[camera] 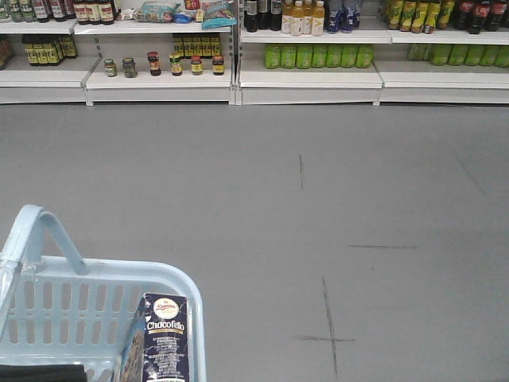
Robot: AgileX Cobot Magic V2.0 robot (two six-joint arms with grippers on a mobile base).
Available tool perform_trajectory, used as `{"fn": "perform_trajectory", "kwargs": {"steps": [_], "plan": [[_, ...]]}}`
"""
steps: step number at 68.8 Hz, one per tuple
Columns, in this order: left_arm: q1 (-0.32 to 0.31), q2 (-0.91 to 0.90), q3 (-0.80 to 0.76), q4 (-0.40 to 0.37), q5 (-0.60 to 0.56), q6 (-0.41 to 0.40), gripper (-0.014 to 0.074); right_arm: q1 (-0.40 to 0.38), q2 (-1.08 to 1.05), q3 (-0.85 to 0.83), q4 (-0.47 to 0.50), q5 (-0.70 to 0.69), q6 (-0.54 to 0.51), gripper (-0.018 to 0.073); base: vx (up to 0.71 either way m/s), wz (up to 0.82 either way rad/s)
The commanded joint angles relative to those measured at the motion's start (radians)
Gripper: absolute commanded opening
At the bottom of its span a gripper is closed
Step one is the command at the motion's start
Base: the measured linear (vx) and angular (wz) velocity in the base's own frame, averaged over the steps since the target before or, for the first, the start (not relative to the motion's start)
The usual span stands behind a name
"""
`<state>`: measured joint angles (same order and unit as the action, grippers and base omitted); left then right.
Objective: Left arm holds basket, right arm returns cookies
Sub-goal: 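Drive the base toward the drink shelves holding the basket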
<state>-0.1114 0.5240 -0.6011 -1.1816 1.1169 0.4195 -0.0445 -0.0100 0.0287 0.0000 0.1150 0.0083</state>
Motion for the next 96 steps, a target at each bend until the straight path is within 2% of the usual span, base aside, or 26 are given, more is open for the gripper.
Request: {"fn": "perform_trajectory", "kwargs": {"steps": [1,96], "plan": [[-0.006,0.005,-0.028,-0.099,-0.037,0.011,-0.0006,-0.006,-0.011,0.003,0.000,-0.073,-0.008,-0.0003,0.53,0.02],[-0.006,0.005,-0.028,-0.098,-0.034,0.011,-0.0006,-0.006,-0.011,0.003,0.000,-0.073,-0.008,-0.0003,0.53,-0.01]]}}
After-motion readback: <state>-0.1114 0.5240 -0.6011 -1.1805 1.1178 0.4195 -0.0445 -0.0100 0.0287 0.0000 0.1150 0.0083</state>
